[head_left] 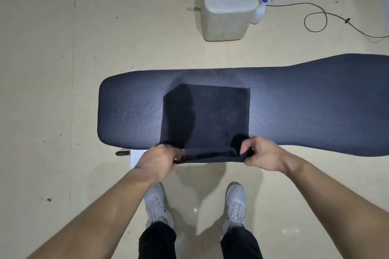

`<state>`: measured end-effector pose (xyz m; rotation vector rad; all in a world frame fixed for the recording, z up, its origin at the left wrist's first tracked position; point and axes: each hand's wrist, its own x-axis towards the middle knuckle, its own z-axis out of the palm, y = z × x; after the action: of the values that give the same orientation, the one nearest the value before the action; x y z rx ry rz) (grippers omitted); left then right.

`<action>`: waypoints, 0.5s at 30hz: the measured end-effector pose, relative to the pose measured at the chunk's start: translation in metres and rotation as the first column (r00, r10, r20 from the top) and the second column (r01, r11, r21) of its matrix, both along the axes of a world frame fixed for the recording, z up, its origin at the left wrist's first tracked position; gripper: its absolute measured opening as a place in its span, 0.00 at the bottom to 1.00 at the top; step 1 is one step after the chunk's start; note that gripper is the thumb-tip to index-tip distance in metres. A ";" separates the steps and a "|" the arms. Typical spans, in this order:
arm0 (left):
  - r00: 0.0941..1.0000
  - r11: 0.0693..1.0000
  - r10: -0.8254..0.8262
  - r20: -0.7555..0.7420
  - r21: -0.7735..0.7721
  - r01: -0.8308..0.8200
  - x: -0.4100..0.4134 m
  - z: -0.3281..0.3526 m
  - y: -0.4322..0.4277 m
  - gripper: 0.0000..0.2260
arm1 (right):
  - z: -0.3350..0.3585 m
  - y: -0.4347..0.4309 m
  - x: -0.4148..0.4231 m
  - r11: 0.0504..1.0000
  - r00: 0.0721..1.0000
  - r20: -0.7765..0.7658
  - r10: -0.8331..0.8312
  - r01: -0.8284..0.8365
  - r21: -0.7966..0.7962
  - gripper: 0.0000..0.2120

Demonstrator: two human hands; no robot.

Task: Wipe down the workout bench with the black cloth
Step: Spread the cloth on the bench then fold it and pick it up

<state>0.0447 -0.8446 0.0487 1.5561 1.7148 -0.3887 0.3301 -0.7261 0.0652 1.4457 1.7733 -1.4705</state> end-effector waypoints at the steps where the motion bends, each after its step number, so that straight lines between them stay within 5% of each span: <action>1: 1.000 0.999 -0.031 -0.005 -0.025 0.031 -0.003 0.002 0.000 0.08 | 0.000 0.001 -0.001 0.999 0.999 0.016 0.030 -0.030 -0.012 0.11; 7: 1.000 1.000 0.002 -0.030 0.023 -0.001 -0.036 0.019 0.035 0.09 | 0.003 0.037 -0.008 0.998 0.997 -0.038 -0.061 0.061 -0.001 0.05; 15: 0.942 0.918 0.302 0.149 0.221 -0.329 -0.060 -0.006 0.111 0.08 | -0.019 0.104 -0.020 0.942 0.991 0.011 -0.133 0.123 0.312 0.08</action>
<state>-0.0158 -0.7338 0.0431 1.4007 1.9397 0.0768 0.3097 -0.6224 0.0466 1.7580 1.9927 -1.2592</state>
